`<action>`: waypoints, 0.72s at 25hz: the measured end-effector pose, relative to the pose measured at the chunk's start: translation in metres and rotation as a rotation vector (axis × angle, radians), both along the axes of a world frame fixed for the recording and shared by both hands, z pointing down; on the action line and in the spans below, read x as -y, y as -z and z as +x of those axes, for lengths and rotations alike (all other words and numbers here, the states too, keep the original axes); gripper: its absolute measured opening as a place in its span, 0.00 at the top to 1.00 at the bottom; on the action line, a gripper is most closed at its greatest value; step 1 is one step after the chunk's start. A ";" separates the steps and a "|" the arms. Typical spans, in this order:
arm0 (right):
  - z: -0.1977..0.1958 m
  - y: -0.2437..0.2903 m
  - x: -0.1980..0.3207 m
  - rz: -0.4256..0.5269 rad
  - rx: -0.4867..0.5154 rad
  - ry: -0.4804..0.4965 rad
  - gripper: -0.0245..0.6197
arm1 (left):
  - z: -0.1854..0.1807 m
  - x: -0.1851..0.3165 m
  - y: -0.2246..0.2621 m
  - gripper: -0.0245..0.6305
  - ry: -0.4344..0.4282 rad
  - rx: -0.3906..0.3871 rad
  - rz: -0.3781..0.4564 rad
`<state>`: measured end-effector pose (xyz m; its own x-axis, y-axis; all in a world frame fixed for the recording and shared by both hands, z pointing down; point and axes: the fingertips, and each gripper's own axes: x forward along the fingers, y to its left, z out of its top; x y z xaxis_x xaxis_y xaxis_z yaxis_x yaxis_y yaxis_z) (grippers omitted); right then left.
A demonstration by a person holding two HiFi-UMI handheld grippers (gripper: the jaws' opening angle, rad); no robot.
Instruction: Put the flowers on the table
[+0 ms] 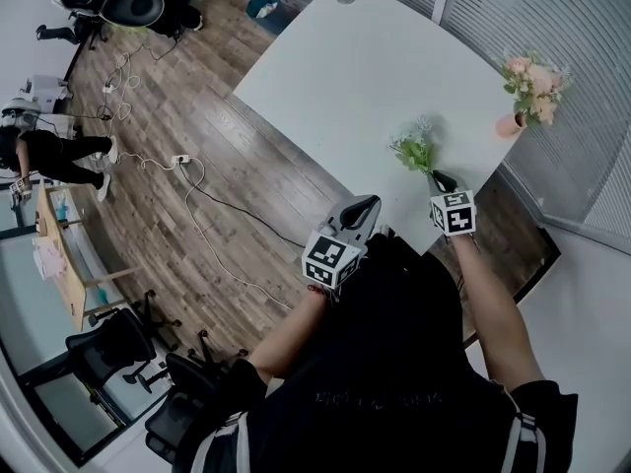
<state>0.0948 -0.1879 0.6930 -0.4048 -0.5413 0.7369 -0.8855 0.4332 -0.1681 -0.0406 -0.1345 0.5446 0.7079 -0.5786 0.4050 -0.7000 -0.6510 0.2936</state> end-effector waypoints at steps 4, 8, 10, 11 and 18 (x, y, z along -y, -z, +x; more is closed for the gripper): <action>0.002 0.017 -0.003 0.052 0.007 0.018 0.89 | 0.006 0.001 0.003 0.93 -0.011 -0.010 0.011; 0.003 0.032 -0.009 0.088 0.032 0.025 0.90 | 0.009 0.000 0.005 0.93 -0.019 -0.008 0.019; 0.003 0.041 -0.011 0.113 0.059 0.018 0.90 | 0.010 0.001 0.006 0.93 -0.026 -0.006 0.027; 0.002 0.046 -0.011 0.123 0.071 0.015 0.90 | 0.009 0.001 0.006 0.93 -0.023 -0.009 0.027; -0.014 0.088 -0.018 0.218 0.104 0.061 0.90 | 0.003 0.002 0.013 0.93 -0.008 -0.029 0.037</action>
<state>0.0812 -0.1697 0.6047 -0.5094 -0.6550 0.5581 -0.8392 0.5217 -0.1537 -0.0375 -0.1369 0.5314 0.7237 -0.5868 0.3633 -0.6863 -0.6673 0.2893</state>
